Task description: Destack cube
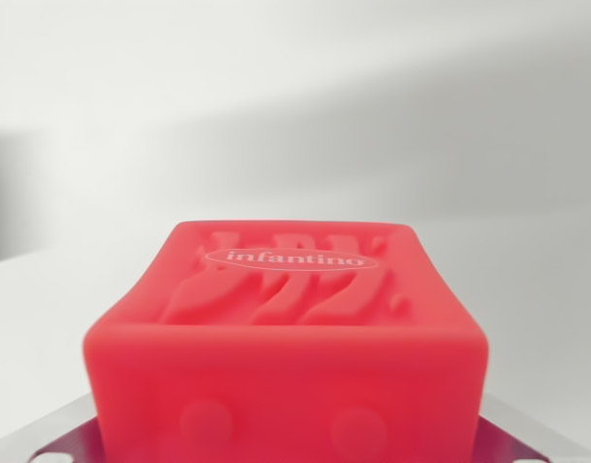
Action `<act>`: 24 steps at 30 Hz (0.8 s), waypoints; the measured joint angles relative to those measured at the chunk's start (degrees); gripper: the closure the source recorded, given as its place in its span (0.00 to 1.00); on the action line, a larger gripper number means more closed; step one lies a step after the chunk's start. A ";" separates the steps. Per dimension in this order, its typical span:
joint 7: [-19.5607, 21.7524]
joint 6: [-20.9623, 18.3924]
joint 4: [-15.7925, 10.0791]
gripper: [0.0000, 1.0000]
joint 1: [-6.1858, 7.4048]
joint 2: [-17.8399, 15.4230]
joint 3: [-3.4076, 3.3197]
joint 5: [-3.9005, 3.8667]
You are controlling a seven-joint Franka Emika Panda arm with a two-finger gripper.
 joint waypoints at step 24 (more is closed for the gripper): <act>-6.54 0.59 0.48 1.00 -4.03 1.12 -1.31 0.68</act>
